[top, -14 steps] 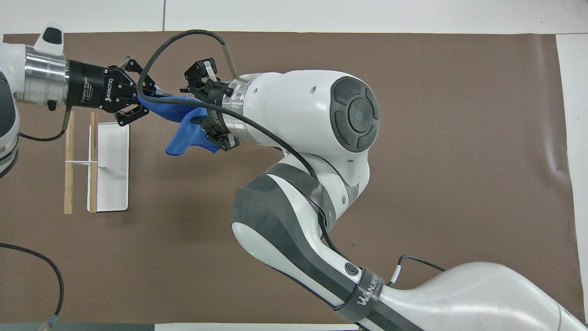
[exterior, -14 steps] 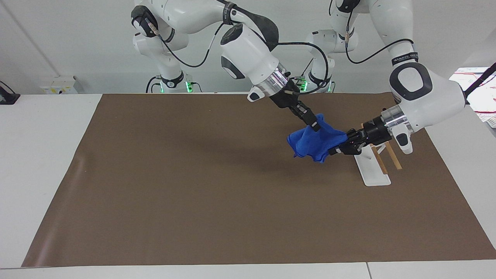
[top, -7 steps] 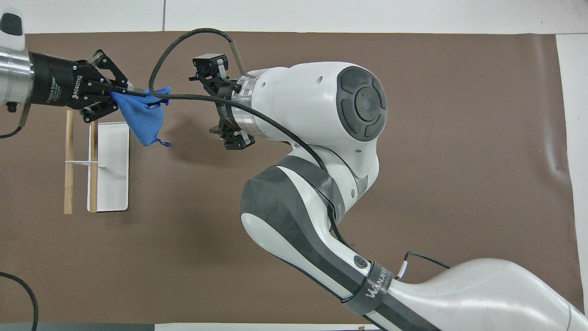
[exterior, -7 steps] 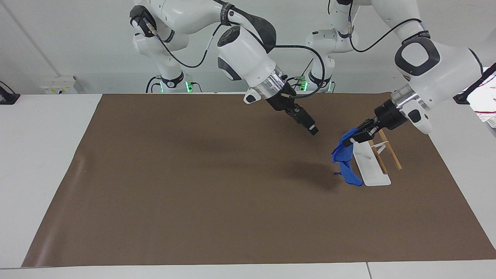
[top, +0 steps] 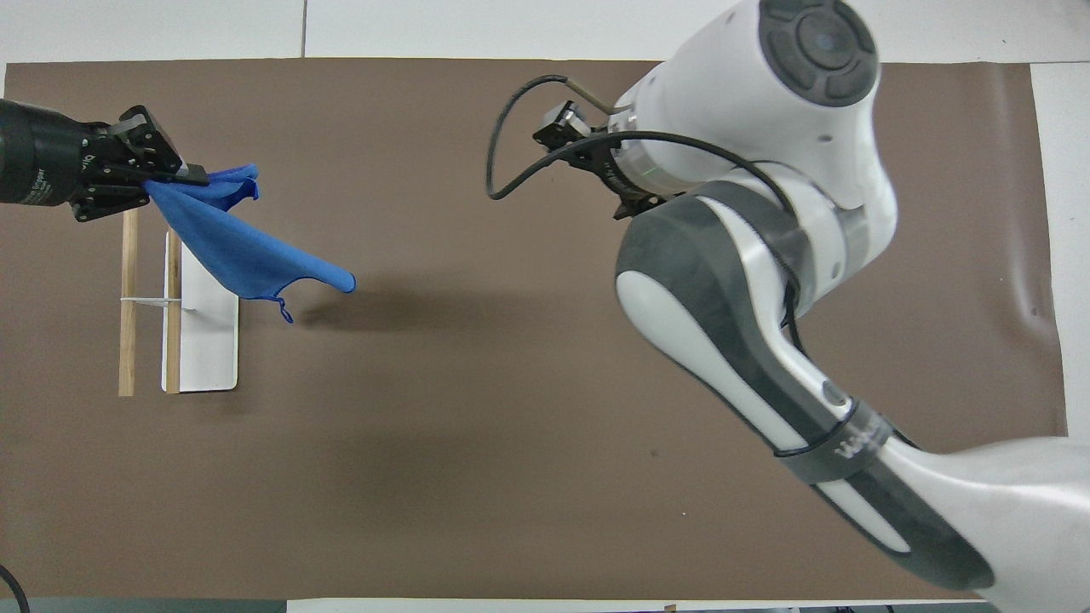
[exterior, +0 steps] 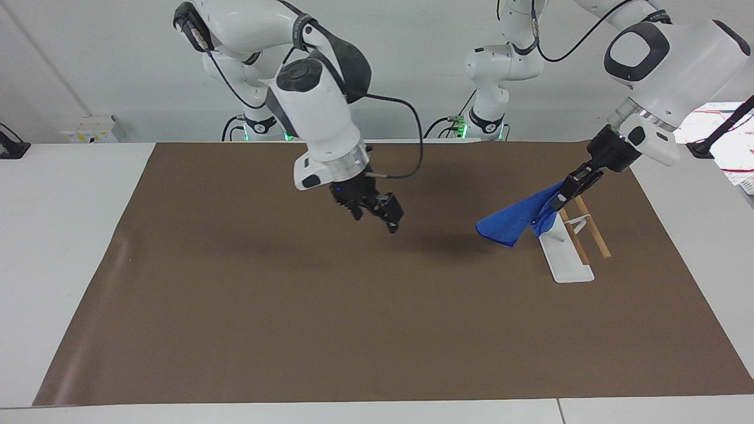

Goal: Right arm passes towel to left arm to hang
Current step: 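Lower the blue cloth over the wooden rack with the left gripper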

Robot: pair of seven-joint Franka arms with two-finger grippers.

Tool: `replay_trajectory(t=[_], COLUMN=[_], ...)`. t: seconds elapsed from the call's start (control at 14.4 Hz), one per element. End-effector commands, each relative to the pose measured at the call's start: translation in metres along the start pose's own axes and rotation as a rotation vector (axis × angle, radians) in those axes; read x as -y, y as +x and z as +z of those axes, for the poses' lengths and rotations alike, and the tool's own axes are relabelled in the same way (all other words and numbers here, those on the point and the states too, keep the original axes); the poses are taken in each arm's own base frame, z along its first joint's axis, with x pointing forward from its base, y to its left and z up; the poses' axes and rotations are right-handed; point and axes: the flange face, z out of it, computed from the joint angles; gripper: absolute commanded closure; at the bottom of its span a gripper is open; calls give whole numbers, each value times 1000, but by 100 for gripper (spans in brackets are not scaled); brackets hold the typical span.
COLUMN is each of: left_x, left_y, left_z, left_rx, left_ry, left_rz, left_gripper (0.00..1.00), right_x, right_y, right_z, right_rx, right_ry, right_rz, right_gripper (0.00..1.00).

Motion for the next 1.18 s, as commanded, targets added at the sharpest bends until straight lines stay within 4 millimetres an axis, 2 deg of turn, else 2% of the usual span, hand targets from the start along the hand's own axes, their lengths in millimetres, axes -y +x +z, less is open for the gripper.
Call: replay_trajectory(t=[0.0,0.21,0.35,0.49,0.56,0.69,0.83,0.9,1.11], left_x=[7,1,1,-6,-7,-12,-17,-16,-9], left_y=[-9,-14,-16,-25,-27,-33,-37,-35,-30], left_z=[1,4,5,5,5,4,7,7,2], left_rx=[-21,-9,4,27,34,49,80,77,82], left_ry=[117,190,234,243,263,297,334,337,348], left_rz=[208,363,426,513,581,761,965,1006,1055], left_gripper=[100,100,100,100,100,100,100,100,100], right_x=[-75,-152,-192,-216,-234,-263,-292,-309,-321], right_y=[55,99,110,101,97,91,76,77,89], right_z=[-15,-49,-86,-128,-154,-184,-179,-172,-177], right_rx=[-4,51,70,69,60,62,97,104,45], right_ry=[-177,-271,-298,-331,-355,-388,-419,-415,-326], right_rz=[-195,-255,-318,-343,-324,-374,-391,-369,-408], right_gripper=[0,0,0,0,0,0,0,0,0])
